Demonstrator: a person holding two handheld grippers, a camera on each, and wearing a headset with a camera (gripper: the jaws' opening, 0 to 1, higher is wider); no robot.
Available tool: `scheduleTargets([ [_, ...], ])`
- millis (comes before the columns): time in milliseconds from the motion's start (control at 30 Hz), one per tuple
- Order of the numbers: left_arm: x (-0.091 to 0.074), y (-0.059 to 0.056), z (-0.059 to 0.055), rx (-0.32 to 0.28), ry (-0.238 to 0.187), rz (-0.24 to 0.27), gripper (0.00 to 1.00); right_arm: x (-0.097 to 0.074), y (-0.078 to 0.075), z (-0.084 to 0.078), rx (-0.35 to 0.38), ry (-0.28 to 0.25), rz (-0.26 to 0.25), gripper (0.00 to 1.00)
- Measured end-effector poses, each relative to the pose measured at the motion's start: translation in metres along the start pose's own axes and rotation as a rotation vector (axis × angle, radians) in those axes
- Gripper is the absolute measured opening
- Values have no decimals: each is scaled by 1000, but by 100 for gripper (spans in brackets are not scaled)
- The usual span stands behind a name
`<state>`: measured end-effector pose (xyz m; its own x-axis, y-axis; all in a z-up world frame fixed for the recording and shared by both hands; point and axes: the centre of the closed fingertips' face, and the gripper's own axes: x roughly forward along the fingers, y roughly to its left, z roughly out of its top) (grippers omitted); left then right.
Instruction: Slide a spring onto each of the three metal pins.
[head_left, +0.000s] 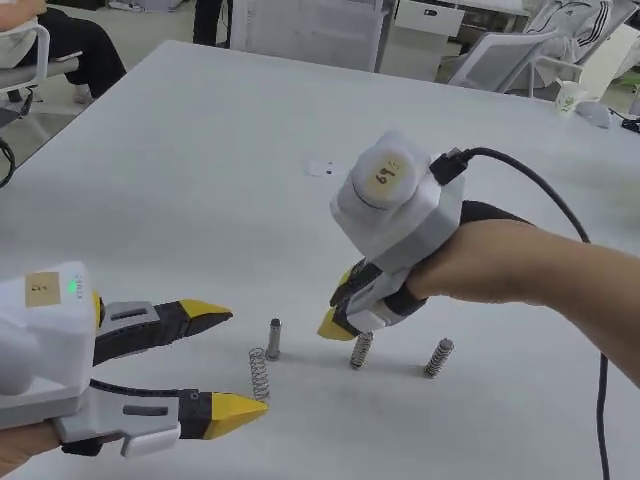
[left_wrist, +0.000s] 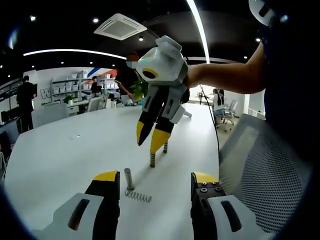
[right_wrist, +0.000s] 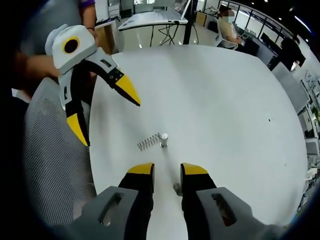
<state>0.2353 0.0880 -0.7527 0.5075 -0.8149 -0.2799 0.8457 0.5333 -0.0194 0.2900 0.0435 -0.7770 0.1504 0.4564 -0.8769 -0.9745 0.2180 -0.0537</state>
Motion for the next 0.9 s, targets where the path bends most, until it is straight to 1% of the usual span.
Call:
scheduleTargets([
  [133, -3, 0, -2, 0, 2, 7, 52, 6, 14, 7, 20, -22, 27, 19],
  [200, -4, 1, -3, -3, 2, 9, 52, 12, 21, 9, 31, -25, 40, 19],
  [300, -6, 1, -5, -4, 7, 14, 52, 19, 27, 8, 34, -21, 44, 19],
  [333, -6, 1, -6, -3, 10, 15, 53, 23, 29, 8, 46, -20, 50, 19],
  [400, -7, 2, -9, 1, 18, 19, 53, 29, 32, 7, 60, -21, 49, 19],
  [500, -6, 3, -19, 17, 50, 23, 53, 37, 34, 6, 97, -28, 48, 19],
  [600, -6, 3, -26, 22, 68, 25, 53, 45, 36, 4, 125, -31, 39, 19],
  [633, -6, 4, -28, 23, 74, 27, 53, 48, 36, 2, 145, -32, 32, 19],
  [700, -6, 4, -30, 20, 76, 28, 52, 51, 36, 1, 156, -33, 28, 19],
  [800, -7, 7, -33, 12, 83, 38, 52, 57, 34, 3, 202, -49, 5, 19],
  [833, -8, 8, -34, 11, 84, 39, 52, 59, 34, 3, 208, -51, 2, 19],
  [900, -8, 9, -35, 13, 90, 41, 52, 63, 35, 3, 245, -54, 5, 19],
])
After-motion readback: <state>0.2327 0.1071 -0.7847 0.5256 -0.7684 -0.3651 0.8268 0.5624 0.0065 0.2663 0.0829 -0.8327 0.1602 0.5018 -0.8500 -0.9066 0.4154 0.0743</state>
